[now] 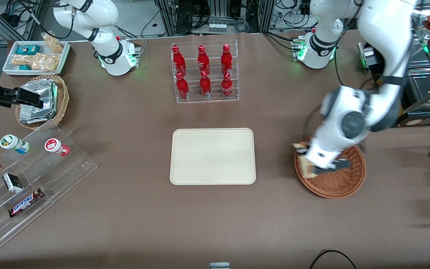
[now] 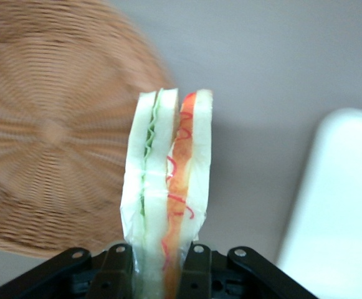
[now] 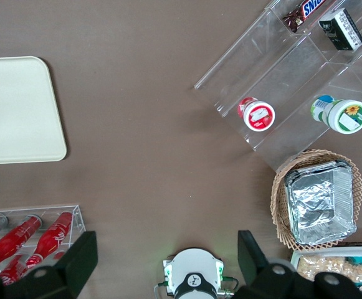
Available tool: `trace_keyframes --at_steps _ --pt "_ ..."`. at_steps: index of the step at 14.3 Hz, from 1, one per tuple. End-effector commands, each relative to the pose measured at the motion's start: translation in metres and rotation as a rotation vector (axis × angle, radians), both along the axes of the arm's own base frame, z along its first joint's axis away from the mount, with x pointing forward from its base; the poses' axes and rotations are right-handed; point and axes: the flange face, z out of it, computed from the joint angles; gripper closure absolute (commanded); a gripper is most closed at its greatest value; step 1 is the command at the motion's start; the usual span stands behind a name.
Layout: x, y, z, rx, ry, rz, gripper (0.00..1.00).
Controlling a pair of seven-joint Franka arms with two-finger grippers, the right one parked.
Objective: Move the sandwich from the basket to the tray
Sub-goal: 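Carry the sandwich with the left gripper over the white tray and lower it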
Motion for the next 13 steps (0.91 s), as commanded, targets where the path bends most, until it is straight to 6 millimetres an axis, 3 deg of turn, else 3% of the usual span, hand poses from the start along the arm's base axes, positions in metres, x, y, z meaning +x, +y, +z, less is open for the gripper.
trace_keyframes --at_steps 1,5,8,10,13 --pt "-0.008 -0.071 -0.005 -0.019 0.006 -0.105 0.85" --pt "-0.022 -0.185 -0.042 -0.044 0.011 -0.109 0.84" --pt "-0.027 -0.222 -0.056 -0.062 0.012 -0.117 0.83" --pt "-0.038 -0.244 -0.064 -0.051 0.006 -0.112 0.77" --pt "-0.035 -0.258 -0.082 -0.011 -0.027 -0.023 0.77"
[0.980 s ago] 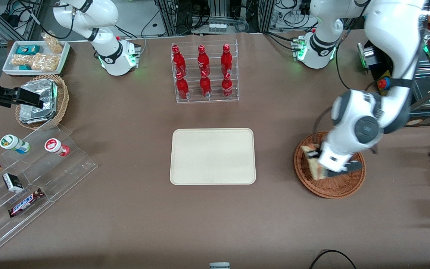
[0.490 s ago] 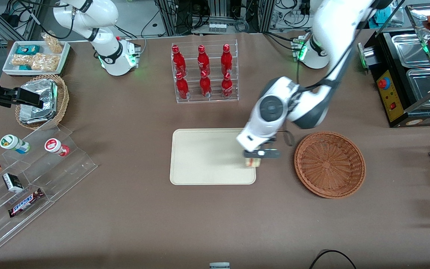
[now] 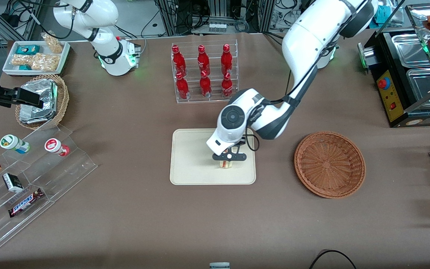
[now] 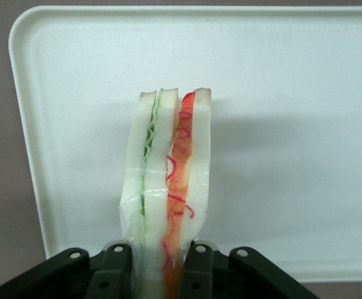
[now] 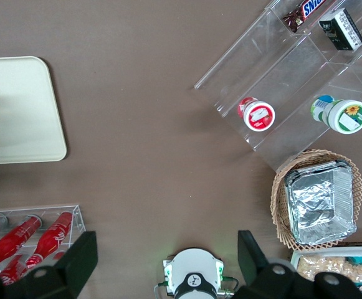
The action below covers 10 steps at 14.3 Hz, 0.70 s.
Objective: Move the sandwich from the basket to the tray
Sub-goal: 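Carry the sandwich with the left gripper over the white tray and lower it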
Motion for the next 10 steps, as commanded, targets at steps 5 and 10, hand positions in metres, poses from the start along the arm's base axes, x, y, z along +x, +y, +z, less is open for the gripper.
trace_keyframes --at_steps 5,10 --pt "-0.001 -0.035 -0.011 0.018 -0.031 0.056 0.73" --pt "0.004 -0.046 -0.013 0.027 -0.061 0.030 0.00"
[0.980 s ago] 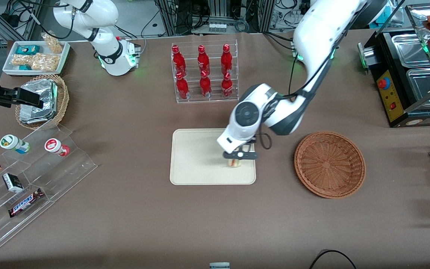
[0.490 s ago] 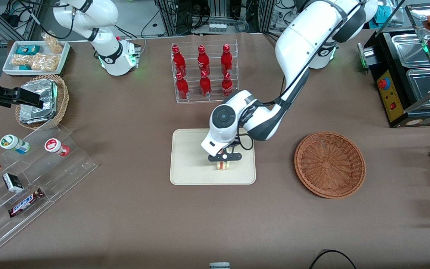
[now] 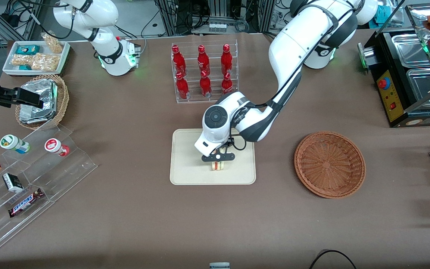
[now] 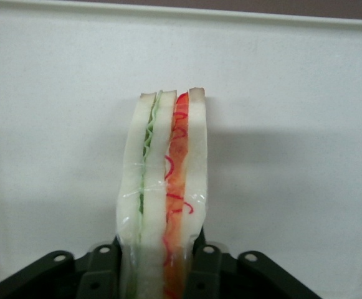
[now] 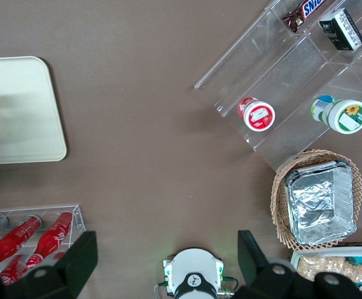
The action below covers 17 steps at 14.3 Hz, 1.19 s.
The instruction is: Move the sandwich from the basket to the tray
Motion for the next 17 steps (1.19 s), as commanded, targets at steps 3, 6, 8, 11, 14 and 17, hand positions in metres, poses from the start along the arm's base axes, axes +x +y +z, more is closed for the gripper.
trace_keyframes --at_steps 3,6,8,11,14,17 --pt "0.028 0.019 0.037 0.072 -0.049 0.034 0.00" --pt "0.067 0.079 0.102 0.075 -0.061 0.135 0.00" --pt "0.083 0.117 0.143 0.040 -0.047 0.188 0.00" --pt "0.093 0.189 0.197 -0.003 0.042 0.129 0.00" --pt "0.094 0.270 0.244 0.018 0.092 0.099 0.00" --pt "0.085 0.374 0.287 0.048 0.196 0.039 0.00"
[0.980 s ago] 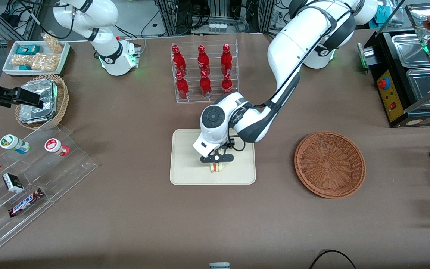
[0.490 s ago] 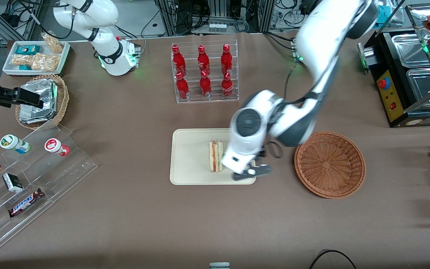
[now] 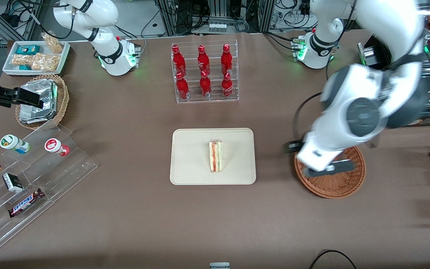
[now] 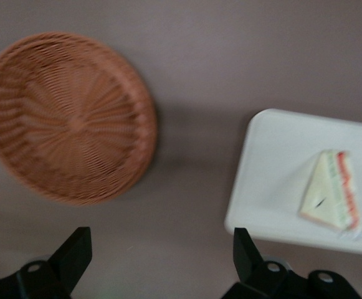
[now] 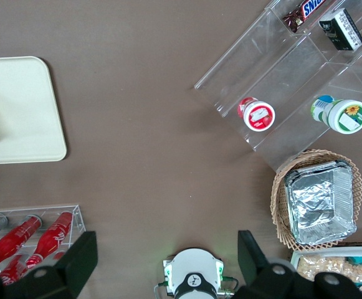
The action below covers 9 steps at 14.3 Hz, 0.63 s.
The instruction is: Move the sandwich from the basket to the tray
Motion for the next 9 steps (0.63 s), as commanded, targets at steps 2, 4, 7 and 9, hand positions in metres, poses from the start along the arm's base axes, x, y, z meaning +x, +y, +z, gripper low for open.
trace_keyframes --at_steps 2,4,7,9 --pt "-0.028 0.104 0.055 -0.003 0.071 -0.031 0.00" --pt "-0.042 0.124 0.074 0.016 0.075 -0.028 0.00" --pt "-0.079 0.125 0.078 0.059 0.080 -0.028 0.00" --pt "-0.095 0.125 0.086 0.068 0.062 -0.032 0.00"
